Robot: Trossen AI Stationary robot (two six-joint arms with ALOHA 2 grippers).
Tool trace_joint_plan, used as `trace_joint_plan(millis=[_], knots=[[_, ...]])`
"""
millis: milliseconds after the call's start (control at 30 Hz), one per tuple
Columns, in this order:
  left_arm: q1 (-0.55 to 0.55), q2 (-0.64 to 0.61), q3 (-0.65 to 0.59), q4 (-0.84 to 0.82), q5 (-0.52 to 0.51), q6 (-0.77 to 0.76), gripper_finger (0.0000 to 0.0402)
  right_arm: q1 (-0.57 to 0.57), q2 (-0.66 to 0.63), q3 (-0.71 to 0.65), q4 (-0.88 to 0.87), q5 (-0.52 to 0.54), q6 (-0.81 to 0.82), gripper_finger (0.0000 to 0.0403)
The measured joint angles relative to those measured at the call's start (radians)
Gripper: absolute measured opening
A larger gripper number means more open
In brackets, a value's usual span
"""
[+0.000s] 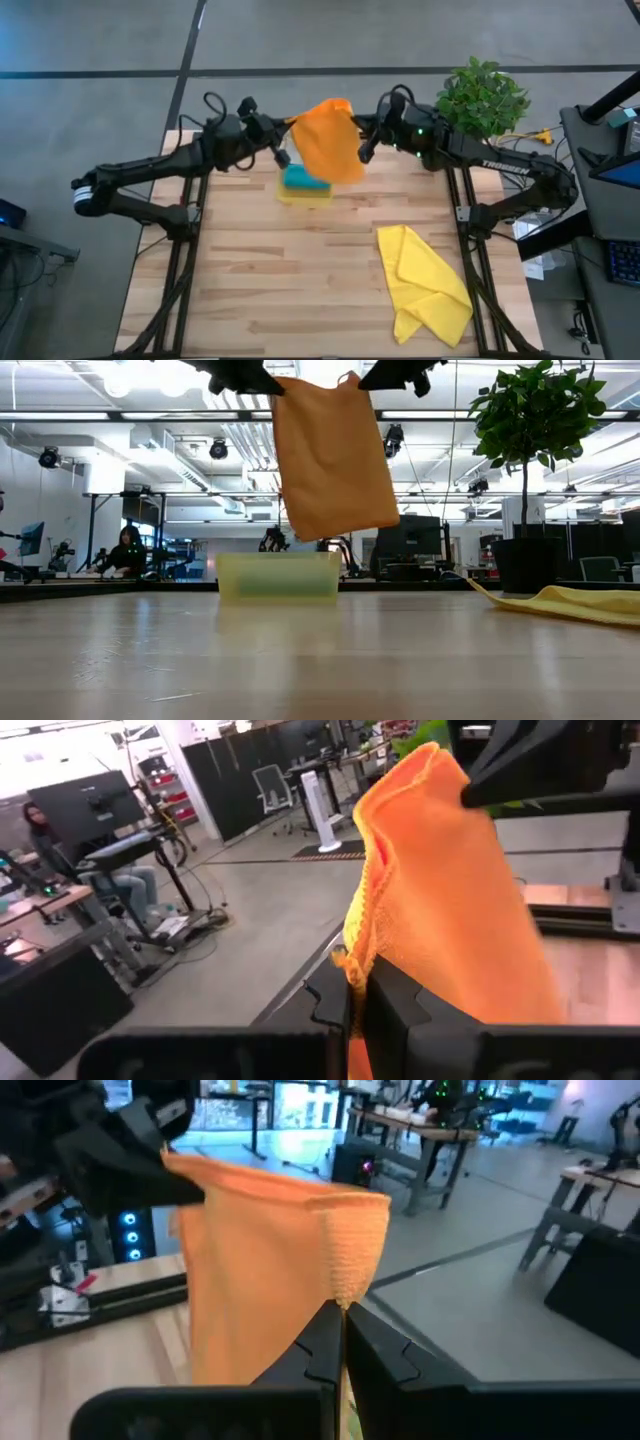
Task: Fold microfiber towels
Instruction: Fold the orange microfiber cloth
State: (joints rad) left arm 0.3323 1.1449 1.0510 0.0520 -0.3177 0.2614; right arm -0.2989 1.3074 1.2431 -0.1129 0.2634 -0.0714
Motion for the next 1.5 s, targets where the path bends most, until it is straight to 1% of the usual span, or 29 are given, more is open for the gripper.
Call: trace_joint_plan(millis=[100, 167, 267, 367, 433, 533, 700, 800, 900, 1000, 1067, 1200, 1267, 1367, 1500], knots=[[0.004, 0.023, 0.061, -0.036, 0.014, 0.008, 0.0, -0.004, 0.003, 0.027, -0.052, -0.026, -0.001, 0.0008], [-0.003, 0.023, 0.075, -0.044, 0.023, 0.008, 0.0, 0.011, -0.003, 0.02, -0.086, -0.036, 0.003, 0.0008], [-0.04, 0.008, 0.052, -0.058, 0.026, -0.026, 0.0, 0.048, -0.02, -0.043, -0.099, -0.039, 0.039, 0.0008], [-0.099, -0.007, 0.009, -0.139, 0.03, -0.137, 0.0, 0.107, -0.032, -0.141, -0.07, -0.035, 0.096, 0.0008], [-0.16, -0.011, -0.044, -0.175, 0.029, -0.209, 0.0, 0.156, -0.036, -0.22, -0.029, -0.036, 0.15, 0.0008], [-0.286, -0.01, -0.144, -0.165, 0.003, -0.3, 0.0, 0.243, -0.037, -0.343, 0.065, -0.033, 0.243, 0.0008], [-0.523, 0.003, -0.286, -0.096, -0.169, -0.496, 0.0, 0.393, -0.038, -0.498, 0.174, -0.011, 0.402, 0.0008], [-0.639, 0.027, -0.347, -0.008, -0.218, -0.608, 0.0, 0.482, -0.038, -0.561, 0.205, 0.013, 0.473, 0.0008], [-0.731, 0.089, -0.37, 0.076, -0.233, -0.697, 0.0, 0.562, -0.038, -0.615, 0.226, 0.032, 0.546, 0.0008], [-0.798, 0.195, -0.368, 0.151, -0.238, -0.759, 0.0, 0.637, -0.035, -0.669, 0.255, 0.075, 0.623, 0.0008], [-0.827, 0.28, -0.356, 0.208, -0.238, -0.802, 0.0, 0.681, -0.028, -0.702, 0.287, 0.105, 0.674, 0.0008], [-0.867, 0.45, -0.304, 0.307, -0.238, -0.873, 0.0, 0.751, 0.014, -0.747, 0.354, 0.13, 0.763, 0.0008], [-0.877, 0.515, -0.272, 0.352, -0.237, -0.903, 0.0, 0.782, 0.047, -0.752, 0.393, 0.131, 0.797, 0.0008], [-0.885, 0.577, -0.228, 0.392, -0.228, -0.912, 0.0, 0.829, 0.105, -0.738, 0.434, 0.131, 0.83, 0.0008], [-0.886, 0.602, -0.192, 0.391, -0.19, -0.912, 0.0, 0.881, 0.183, -0.677, 0.448, 0.13, 0.831, 0.0008]])
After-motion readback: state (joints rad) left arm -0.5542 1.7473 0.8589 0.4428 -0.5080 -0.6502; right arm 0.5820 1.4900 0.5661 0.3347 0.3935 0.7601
